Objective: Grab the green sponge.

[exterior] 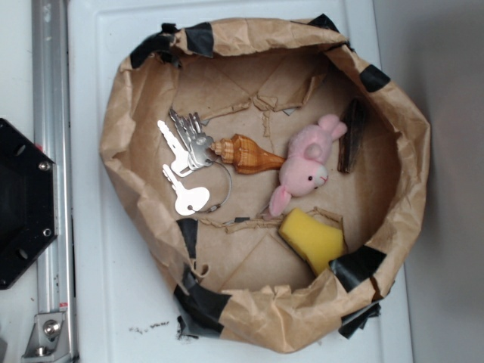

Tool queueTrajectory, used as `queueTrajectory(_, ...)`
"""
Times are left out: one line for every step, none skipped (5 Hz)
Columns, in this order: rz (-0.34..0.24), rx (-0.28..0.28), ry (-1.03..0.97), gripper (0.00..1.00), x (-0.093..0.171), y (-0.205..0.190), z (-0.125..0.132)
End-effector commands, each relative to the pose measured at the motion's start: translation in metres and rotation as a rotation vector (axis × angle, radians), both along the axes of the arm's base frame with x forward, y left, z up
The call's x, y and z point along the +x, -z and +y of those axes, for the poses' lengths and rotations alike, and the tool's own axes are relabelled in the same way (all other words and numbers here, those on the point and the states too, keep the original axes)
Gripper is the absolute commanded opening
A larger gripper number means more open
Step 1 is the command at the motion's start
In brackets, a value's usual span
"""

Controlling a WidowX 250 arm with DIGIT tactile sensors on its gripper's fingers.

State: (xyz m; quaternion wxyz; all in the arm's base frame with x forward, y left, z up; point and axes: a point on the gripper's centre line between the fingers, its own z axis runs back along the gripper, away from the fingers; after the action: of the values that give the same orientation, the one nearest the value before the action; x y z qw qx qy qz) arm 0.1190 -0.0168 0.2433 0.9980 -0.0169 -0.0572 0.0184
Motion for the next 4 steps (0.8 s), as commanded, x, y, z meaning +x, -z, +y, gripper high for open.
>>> queueTrajectory(0.000, 0.000, 0.000, 1.00, 0.000, 0.000, 0.000)
queueTrajectory(-0.122, 0.109, 0.060, 1.00, 0.050, 0.028, 0.005)
queueTrajectory(-0.222, 0.032, 0.155, 1.00, 0.096, 0.036, 0.004)
queueTrajectory(-0.238, -0.028, 0.221, 1.00, 0.127, 0.056, -0.001)
